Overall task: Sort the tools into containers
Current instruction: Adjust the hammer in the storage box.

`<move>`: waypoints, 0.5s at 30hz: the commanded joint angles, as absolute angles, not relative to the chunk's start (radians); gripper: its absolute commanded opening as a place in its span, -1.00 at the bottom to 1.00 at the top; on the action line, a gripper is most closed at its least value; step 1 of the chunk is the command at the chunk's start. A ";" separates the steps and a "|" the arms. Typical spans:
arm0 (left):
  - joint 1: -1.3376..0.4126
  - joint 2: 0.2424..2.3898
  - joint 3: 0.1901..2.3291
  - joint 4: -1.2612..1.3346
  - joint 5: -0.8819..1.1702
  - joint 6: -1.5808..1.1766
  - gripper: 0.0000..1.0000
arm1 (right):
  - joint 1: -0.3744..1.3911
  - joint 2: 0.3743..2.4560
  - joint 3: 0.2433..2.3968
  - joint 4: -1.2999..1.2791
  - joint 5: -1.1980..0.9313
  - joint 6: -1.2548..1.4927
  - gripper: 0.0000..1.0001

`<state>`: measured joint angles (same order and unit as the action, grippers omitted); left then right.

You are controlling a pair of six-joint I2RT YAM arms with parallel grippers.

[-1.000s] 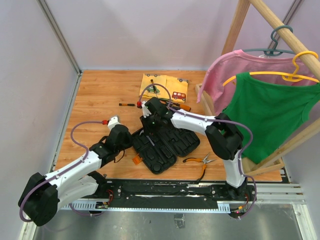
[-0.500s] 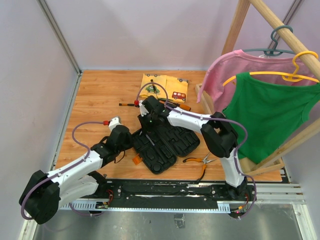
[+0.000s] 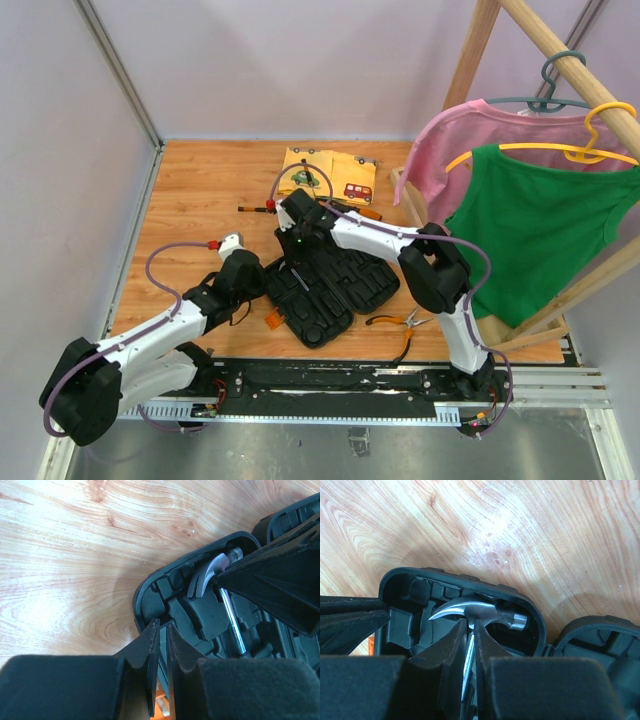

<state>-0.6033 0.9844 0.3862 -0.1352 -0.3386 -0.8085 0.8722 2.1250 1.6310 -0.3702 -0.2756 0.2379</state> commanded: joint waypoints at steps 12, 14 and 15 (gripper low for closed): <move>-0.600 1.002 0.378 -0.085 -0.329 -0.786 -0.74 | 0.895 2.243 1.715 -0.608 -0.218 0.180 -0.77; -0.600 1.004 0.376 -0.081 -0.326 -0.787 -0.75 | 0.897 2.250 1.720 -0.610 -0.232 0.179 -0.77; -0.600 1.004 0.375 -0.079 -0.324 -0.786 -0.75 | 0.899 2.254 1.723 -0.612 -0.234 0.179 -0.76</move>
